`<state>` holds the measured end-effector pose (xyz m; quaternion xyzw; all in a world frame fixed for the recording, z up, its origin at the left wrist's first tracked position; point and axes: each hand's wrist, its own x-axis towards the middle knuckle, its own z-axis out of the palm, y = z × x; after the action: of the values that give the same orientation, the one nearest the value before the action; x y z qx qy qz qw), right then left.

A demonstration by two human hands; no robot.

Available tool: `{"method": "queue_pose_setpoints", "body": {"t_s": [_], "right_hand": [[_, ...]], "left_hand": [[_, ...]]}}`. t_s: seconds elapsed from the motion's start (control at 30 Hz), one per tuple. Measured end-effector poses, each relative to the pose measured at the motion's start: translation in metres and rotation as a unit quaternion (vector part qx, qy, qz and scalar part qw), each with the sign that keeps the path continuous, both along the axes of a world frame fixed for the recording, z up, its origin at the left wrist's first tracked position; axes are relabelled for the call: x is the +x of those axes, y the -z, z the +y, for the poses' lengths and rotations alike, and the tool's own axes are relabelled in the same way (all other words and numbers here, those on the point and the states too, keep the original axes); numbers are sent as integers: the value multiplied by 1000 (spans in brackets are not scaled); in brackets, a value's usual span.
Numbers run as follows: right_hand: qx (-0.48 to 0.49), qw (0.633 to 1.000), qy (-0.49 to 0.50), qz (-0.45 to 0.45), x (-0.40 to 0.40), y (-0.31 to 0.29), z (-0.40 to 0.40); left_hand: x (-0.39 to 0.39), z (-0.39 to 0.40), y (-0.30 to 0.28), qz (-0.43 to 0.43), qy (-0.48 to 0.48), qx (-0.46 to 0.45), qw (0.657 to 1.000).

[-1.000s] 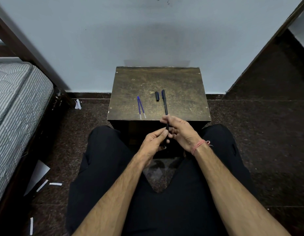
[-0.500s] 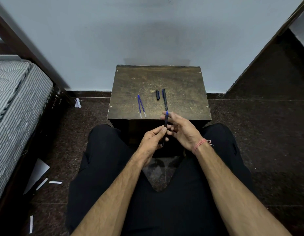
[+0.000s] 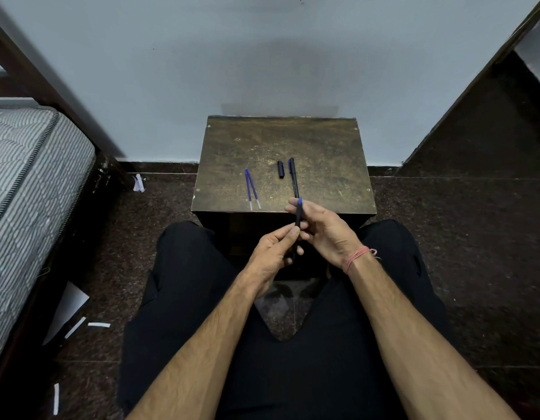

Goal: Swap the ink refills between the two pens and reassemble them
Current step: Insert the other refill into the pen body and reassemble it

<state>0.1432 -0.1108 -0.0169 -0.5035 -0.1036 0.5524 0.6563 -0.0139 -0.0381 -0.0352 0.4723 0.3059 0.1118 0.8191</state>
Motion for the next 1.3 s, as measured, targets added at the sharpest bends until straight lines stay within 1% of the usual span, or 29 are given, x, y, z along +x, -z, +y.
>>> {"method": "queue_pose_setpoints", "body": {"t_s": [0.17, 0.27, 0.43, 0.57, 0.63, 0.73, 0.8, 0.87, 1.0, 1.1, 1.17, 1.2, 1.23, 1.3], "right_hand": [[-7, 1000, 8, -12, -2, 0, -1], [-3, 1000, 4, 4, -1, -3, -3], [14, 999, -15, 39, -3, -6, 0], [16, 999, -12, 49, -6, -11, 0], [31, 997, -15, 69, -6, -11, 0], [83, 988, -40, 124, -3, -12, -2], [114, 981, -62, 146, -1, -13, -3], [127, 978, -65, 150, -1, -14, -2], [78, 991, -20, 106, -4, -13, 0], [33, 998, 7, 48, -7, -9, 3], [11, 1000, 17, 7, -8, -6, 4], [6, 1000, 20, 0, -9, -6, 4], [6, 1000, 20, 5, -9, -6, 4], [23, 998, 9, 52, -7, -7, 3]], "left_hand": [[0, -2, -2, -6, 2, -11, 1000], [1, -1, -2, -10, 6, -17, 1000], [3, 1, 0, -32, -7, -65, 997], [1, 6, -5, -40, -2, -74, 996], [0, 8, -7, -53, 5, -106, 993], [-1, 11, -9, -80, 22, -190, 978], [-3, 13, -9, -92, 36, -219, 971], [-4, 12, -9, -94, 43, -212, 972], [-1, 6, -8, -66, 27, -124, 990], [0, 3, -6, -7, 5, -34, 999], [1, 1, -6, 39, -8, 15, 999], [1, 1, -6, 42, -9, 13, 999], [1, 2, -6, 27, -4, -11, 1000], [1, 6, -9, -18, 24, -99, 995]]}}
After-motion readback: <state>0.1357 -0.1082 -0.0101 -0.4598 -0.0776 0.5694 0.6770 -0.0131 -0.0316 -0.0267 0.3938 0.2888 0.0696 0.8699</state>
